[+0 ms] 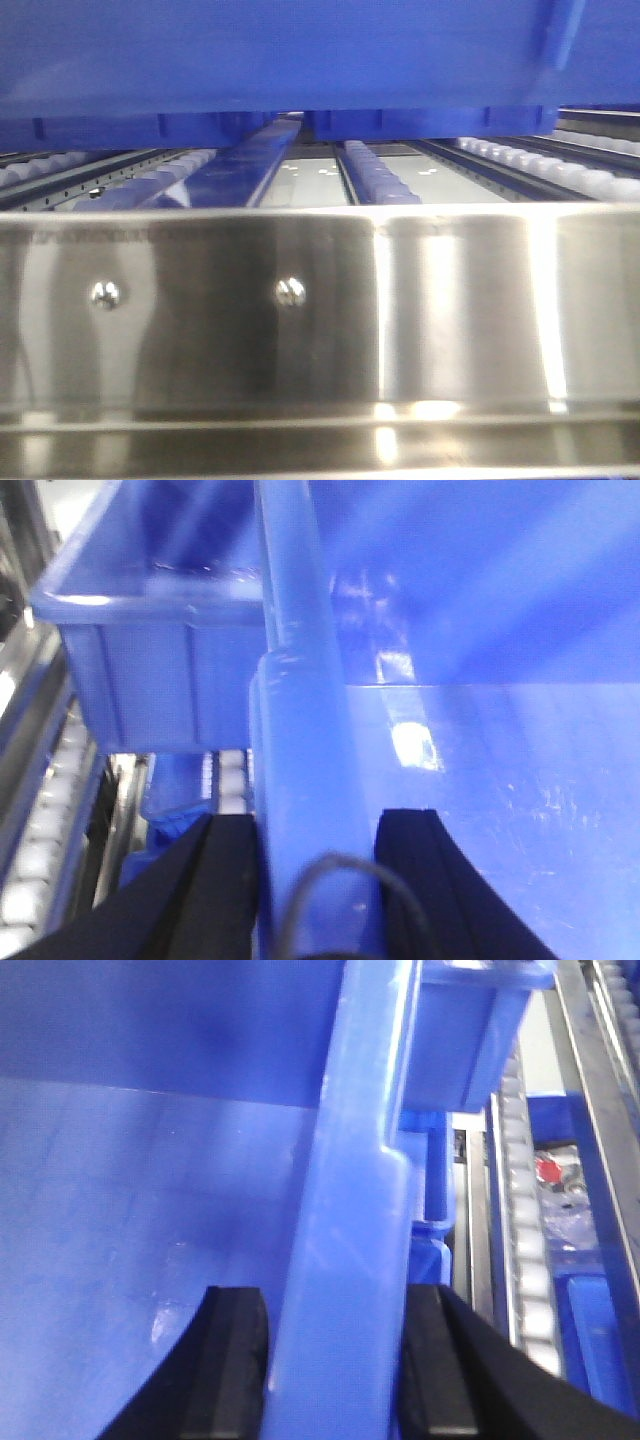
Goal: Move blue bin to conveyor side
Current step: 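Pull the held blue bin off the rack toward the robot, then turn the base away from the rack holding the bin with both grippers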
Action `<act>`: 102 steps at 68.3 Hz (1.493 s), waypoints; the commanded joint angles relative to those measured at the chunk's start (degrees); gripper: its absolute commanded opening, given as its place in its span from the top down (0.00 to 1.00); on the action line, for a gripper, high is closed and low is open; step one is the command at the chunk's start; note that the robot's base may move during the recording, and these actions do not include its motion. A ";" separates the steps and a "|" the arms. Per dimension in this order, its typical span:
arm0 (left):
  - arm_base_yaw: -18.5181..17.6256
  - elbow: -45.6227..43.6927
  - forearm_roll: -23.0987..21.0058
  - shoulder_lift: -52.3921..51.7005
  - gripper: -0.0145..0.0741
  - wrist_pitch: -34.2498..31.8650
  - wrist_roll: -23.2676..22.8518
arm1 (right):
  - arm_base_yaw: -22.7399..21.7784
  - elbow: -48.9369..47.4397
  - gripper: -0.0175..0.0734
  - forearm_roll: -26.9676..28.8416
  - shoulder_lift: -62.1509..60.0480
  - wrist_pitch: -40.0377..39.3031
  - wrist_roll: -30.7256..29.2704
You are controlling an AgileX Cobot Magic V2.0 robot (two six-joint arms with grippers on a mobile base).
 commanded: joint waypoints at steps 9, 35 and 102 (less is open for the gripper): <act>-0.24 -0.99 -1.82 -1.27 0.84 -6.71 1.03 | 0.08 -0.88 0.89 -0.44 -1.44 -6.08 -1.26; -0.24 -0.99 -1.82 -1.82 0.84 -6.67 1.03 | 0.08 -0.88 0.89 -0.44 -1.44 -6.08 -1.26; -0.24 -0.99 -1.82 -1.82 0.84 -6.67 1.03 | 0.08 -0.88 0.89 -0.44 -1.44 -6.08 -1.26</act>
